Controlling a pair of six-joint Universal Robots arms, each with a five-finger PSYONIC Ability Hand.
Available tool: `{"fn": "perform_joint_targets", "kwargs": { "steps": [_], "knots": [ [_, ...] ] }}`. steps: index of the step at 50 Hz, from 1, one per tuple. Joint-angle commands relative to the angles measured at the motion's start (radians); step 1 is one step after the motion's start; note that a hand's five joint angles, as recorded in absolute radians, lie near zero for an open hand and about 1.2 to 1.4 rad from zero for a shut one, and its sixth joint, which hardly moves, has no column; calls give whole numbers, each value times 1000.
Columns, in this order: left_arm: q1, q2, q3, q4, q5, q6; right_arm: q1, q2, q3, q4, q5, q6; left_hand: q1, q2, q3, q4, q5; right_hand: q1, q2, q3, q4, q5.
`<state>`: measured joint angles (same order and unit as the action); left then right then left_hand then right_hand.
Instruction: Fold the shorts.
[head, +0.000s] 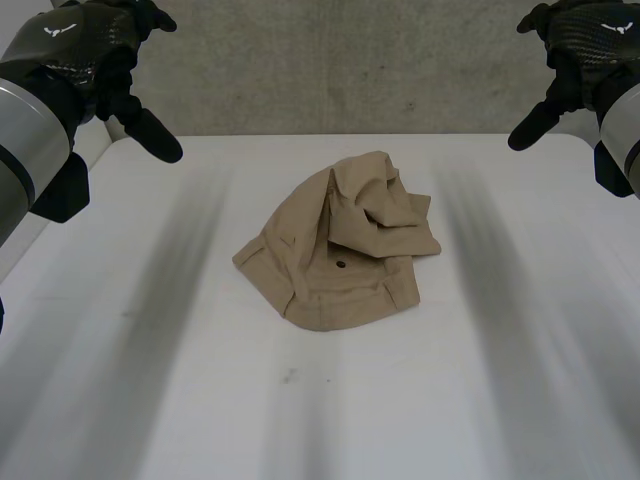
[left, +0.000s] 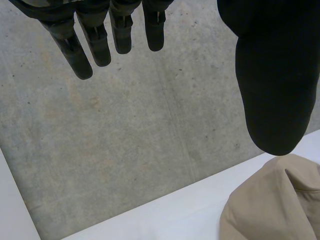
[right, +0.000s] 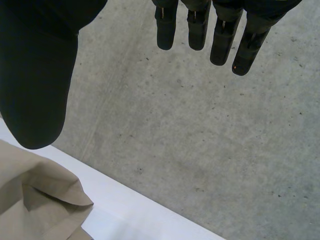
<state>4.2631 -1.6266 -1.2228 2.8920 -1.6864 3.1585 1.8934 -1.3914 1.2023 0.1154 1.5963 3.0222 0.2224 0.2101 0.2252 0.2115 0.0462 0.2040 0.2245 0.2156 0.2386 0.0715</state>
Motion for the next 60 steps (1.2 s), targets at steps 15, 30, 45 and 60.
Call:
{"fn": "perform_joint_targets", "kwargs": {
  "steps": [15,30,45,60],
  "knots": [
    [-63,-226,-119,131,-1,-6,0,97,91,115,-199,-347,-32,-20,-35,-21,-31,-29,-50,-41,-64,-72],
    [-146,-562,-23,233,-10,-6,-13,106,407,-100,-213,-344,106,118,103,117,107,-29,-50,-41,-64,-72],
    [-197,-734,123,230,-1,-184,-10,127,464,-137,-208,-342,106,118,103,116,107,-29,-50,-41,-64,-72],
    [-17,-583,112,237,-305,-192,-2,157,471,-158,-206,-342,1174,1186,1171,1185,1176,-29,-50,-41,-64,-72]
  ]
}}
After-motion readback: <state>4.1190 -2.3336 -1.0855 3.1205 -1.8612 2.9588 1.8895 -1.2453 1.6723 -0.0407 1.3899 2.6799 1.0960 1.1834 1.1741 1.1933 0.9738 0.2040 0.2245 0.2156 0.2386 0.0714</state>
